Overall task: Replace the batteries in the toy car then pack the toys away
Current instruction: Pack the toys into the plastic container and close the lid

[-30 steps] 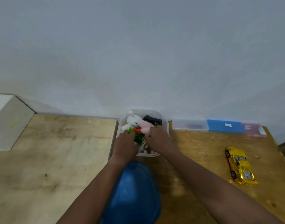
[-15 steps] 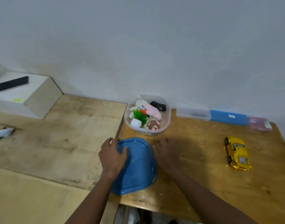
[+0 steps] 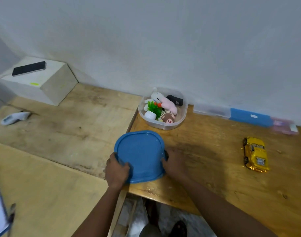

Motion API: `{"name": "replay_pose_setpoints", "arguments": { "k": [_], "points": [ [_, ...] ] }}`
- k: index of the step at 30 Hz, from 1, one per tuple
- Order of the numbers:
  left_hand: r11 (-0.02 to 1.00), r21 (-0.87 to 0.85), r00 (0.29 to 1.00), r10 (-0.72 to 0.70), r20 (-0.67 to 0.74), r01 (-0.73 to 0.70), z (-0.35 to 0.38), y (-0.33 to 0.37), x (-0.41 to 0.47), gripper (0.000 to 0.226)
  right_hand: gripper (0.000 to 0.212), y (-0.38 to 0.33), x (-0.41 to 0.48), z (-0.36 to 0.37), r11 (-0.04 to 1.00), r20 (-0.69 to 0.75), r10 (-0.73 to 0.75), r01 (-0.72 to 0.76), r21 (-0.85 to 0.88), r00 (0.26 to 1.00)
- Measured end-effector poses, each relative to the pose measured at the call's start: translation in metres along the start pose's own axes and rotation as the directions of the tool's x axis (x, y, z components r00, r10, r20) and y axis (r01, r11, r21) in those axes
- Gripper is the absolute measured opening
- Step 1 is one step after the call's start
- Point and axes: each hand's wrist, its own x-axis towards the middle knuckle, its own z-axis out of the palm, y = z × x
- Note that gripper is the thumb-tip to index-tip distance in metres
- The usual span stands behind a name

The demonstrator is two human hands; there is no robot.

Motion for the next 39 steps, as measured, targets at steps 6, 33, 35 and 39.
{"name": "replay_pose_setpoints", "arguments": {
  "k": [6, 33, 35, 39],
  "points": [
    [0.999, -0.039, 0.999, -0.019, -0.026, 0.018, -0.001, 0.002, -0.005, 0.06, 0.023, -0.005, -0.001, -0.007, 0.988, 0.03, 0.039, -0.043, 0.148, 0.999],
    [0.926, -0.195, 0.928, 0.27, -0.258, -0.324, -0.01, 0.101, 0.049, 0.051, 0.012, -0.016, 0.045, -0.08, 0.934, -0.108, 0.109, -0.065, 0.351, 0.988],
    [0.912, -0.177, 0.918, 0.33, -0.221, -0.371, -0.006, 0.119, 0.067, 0.052, 0.013, -0.015, 0.058, -0.087, 0.923, -0.147, 0.151, -0.087, 0.374, 0.978],
    [0.913, -0.114, 0.909, 0.367, -0.196, -0.393, 0.0, 0.132, 0.078, 0.048, 0.017, -0.01, 0.068, -0.093, 0.916, -0.187, 0.173, -0.089, 0.391, 0.967]
  ]
}}
